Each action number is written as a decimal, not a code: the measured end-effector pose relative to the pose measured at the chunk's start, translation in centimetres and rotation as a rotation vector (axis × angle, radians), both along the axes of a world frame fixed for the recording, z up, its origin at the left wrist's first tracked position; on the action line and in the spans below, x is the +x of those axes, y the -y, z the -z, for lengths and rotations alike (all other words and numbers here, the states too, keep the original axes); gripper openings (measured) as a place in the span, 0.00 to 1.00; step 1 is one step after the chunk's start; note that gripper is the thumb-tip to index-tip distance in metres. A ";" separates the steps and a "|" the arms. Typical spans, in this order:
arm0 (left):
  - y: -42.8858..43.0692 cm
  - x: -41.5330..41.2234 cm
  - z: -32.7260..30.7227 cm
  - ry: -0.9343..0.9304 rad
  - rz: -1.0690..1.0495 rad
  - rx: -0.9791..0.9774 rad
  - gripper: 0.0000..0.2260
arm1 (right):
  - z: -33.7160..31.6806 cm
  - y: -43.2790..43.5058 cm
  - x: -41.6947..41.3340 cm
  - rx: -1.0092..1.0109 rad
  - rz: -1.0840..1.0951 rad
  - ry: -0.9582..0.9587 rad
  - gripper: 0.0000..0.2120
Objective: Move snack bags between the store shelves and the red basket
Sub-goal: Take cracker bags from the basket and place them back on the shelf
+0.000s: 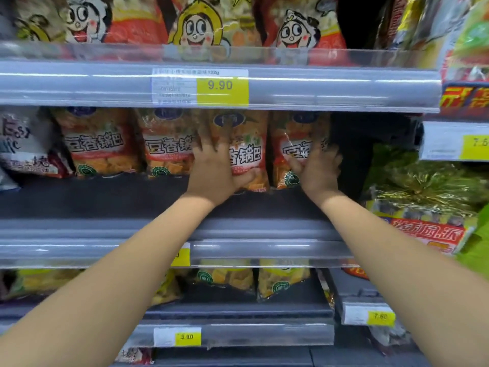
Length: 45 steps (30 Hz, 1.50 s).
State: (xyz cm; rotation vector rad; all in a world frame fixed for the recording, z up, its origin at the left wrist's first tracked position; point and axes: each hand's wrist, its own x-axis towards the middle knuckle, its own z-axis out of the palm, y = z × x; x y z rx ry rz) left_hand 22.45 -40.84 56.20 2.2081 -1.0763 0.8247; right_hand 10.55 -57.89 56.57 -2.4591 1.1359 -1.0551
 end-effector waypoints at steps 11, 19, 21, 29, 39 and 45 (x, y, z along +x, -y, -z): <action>-0.4 -1.4 -1.0 -0.058 0.107 -0.166 0.46 | -0.2 -0.3 0.5 0.276 -0.072 0.429 0.53; 0.6 -0.8 -0.6 -0.006 -0.028 -0.039 0.51 | -0.2 -1.2 1.5 0.261 -0.041 0.233 0.52; 0.7 -1.0 -0.6 -0.041 -0.024 -0.018 0.51 | -0.4 -1.5 1.5 0.320 -0.051 0.249 0.52; -3.0 -3.3 -2.6 -0.059 -0.139 0.241 0.45 | -1.0 -5.4 -2.3 0.223 0.047 -0.019 0.52; -16.2 -9.2 3.0 0.278 -0.063 0.076 0.31 | 3.2 -20.1 -8.7 -0.326 -0.078 -0.032 0.33; -25.7 -11.3 11.9 0.200 -0.037 0.265 0.31 | 11.8 -29.6 -10.5 -0.452 -0.183 -0.186 0.32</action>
